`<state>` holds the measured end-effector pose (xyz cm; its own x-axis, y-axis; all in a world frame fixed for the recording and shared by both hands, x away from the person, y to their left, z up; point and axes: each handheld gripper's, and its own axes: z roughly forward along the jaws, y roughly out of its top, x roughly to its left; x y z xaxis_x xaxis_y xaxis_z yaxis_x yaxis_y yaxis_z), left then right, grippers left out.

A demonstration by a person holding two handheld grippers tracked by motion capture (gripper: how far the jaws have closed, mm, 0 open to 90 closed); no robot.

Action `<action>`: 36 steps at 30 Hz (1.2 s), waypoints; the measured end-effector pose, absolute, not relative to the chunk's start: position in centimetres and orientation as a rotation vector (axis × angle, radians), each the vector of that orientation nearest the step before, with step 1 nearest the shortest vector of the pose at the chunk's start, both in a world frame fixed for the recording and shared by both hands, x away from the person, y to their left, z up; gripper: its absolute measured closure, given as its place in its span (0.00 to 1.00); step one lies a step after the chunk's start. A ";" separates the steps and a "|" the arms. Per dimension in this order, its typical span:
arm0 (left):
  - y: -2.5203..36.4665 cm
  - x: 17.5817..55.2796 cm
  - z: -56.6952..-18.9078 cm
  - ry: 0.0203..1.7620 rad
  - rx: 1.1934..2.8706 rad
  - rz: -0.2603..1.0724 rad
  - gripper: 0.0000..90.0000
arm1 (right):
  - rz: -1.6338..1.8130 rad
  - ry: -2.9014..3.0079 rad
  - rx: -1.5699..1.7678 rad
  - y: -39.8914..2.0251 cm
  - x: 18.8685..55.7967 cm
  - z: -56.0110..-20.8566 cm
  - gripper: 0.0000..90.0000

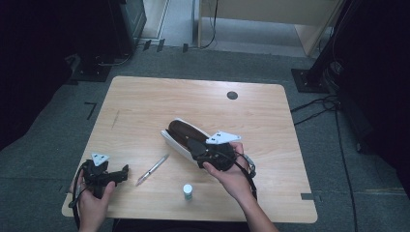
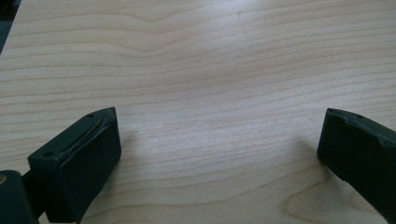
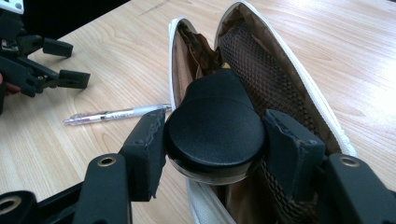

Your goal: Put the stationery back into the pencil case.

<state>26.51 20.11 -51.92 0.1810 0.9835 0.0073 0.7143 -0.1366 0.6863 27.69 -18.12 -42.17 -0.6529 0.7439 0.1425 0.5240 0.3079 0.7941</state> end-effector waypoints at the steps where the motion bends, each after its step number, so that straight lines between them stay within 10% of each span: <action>1: 20.1 26.5 -51.9 1.591 1.915 0.640 0.00 | 1.263 2.326 1.158 -18.1 27.7 -42.2 0.46; 36: 20.1 26.5 -51.9 1.587 1.923 0.637 0.00 | 1.441 2.228 1.047 -19.2 24.9 -41.3 0.60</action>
<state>26.50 20.12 -51.90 0.1861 0.9825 0.0088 0.7158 -0.1418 0.6838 24.95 -19.21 -41.27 -0.6946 0.7055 0.1406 0.4177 0.2365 0.8773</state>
